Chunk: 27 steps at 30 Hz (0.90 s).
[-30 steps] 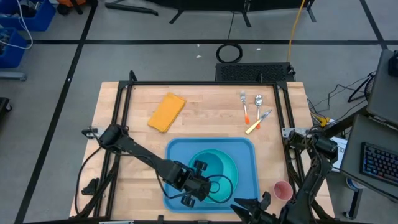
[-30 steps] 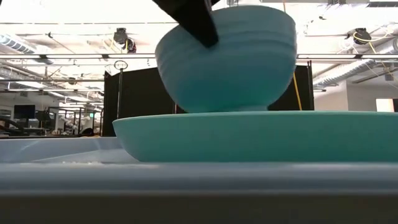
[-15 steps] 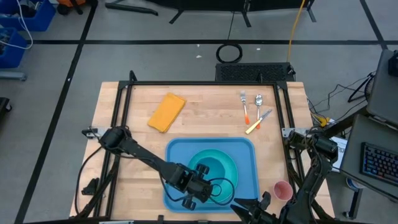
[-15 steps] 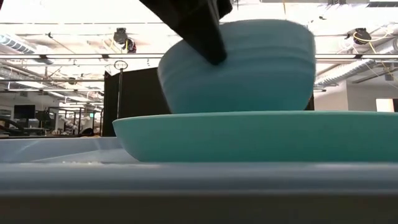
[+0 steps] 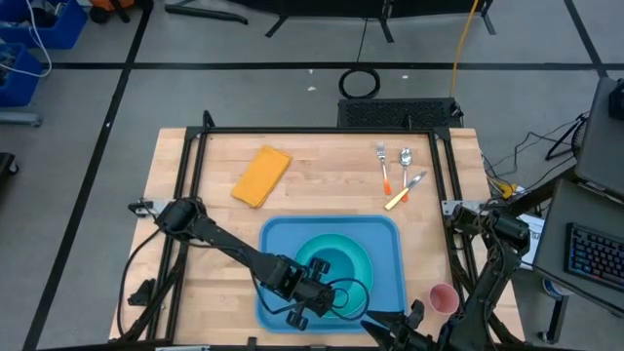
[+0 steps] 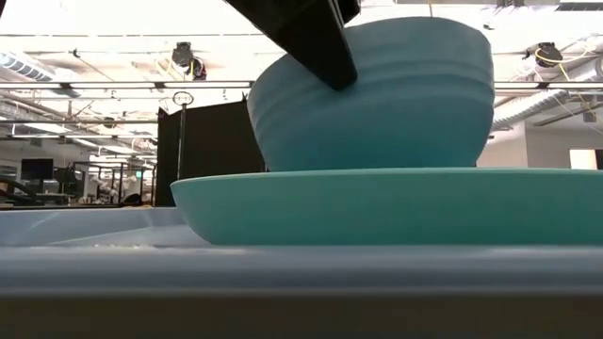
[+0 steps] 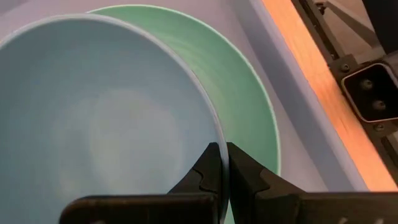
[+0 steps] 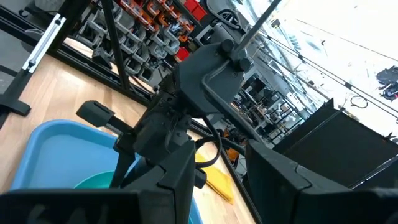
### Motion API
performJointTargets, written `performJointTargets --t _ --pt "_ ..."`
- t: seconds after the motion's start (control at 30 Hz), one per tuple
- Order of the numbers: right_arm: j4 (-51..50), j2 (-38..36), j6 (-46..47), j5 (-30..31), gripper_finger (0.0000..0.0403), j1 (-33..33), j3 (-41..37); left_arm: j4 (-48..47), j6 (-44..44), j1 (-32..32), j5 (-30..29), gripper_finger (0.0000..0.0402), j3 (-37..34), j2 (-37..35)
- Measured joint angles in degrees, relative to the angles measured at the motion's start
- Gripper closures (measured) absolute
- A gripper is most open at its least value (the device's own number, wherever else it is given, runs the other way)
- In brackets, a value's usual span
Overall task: Set up tray
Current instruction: Stack the bowl on top of the plate
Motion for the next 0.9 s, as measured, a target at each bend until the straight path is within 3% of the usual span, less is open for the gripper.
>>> performJointTargets --t 0.9 --pt "-0.32 0.07 0.68 -0.07 0.0273 -0.02 -0.02 -0.55 -0.29 0.53 0.87 0.0392 0.11 1.66"
